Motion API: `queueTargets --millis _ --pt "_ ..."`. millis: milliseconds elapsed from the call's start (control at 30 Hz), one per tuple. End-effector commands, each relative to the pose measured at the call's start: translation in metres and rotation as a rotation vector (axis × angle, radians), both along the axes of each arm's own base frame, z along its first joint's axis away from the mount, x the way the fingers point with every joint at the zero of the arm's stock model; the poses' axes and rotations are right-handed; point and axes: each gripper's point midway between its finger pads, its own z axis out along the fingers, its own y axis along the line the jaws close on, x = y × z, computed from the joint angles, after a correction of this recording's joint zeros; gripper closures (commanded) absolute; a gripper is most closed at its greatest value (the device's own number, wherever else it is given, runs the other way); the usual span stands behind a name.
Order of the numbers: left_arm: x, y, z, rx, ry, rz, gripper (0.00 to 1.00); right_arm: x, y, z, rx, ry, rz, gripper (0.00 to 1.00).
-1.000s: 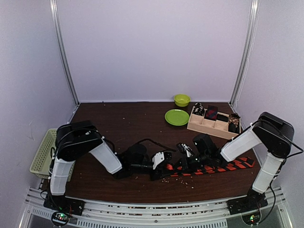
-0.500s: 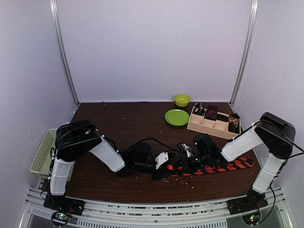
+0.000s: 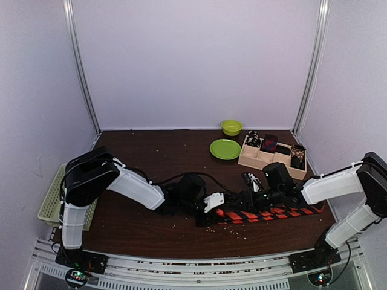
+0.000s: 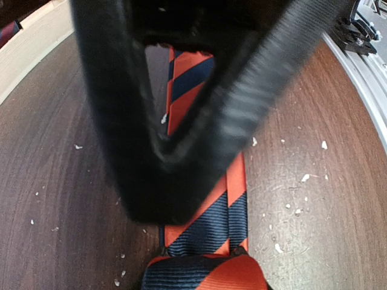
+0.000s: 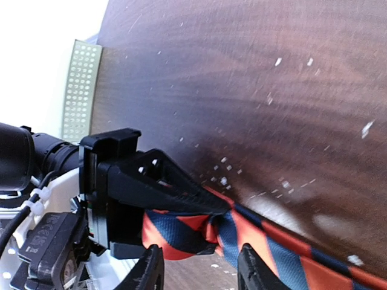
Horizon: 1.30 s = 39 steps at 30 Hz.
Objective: Roll the ties
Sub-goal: Roll the tie at the center of the board.
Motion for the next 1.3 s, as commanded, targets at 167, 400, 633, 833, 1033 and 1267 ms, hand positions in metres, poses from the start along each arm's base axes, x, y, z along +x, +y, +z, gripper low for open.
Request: queueTargets --millis 167,400,633,833,1033,1267 --pt "-0.012 0.052 -0.071 0.296 0.074 0.033 0.69 -0.011 0.036 0.004 0.126 0.043 0.024 0.56" --pt "-0.013 0.053 -0.071 0.298 0.076 0.031 0.69 -0.004 0.037 -0.015 0.074 0.054 0.007 0.64" --pt "-0.014 0.054 -0.071 0.3 0.078 0.025 0.69 -0.01 0.03 -0.038 0.023 0.096 0.005 1.0" --pt "-0.01 0.05 -0.063 0.271 0.058 0.042 0.56 -0.022 0.013 -0.061 -0.029 0.144 -0.014 1.0" --pt "0.007 0.038 -0.011 0.089 -0.042 0.111 0.35 -0.027 -0.011 -0.082 -0.081 0.188 -0.06 1.0" --pt "0.033 0.053 0.069 -0.155 -0.198 0.306 0.05 -0.03 -0.024 -0.093 -0.153 0.187 -0.052 1.0"
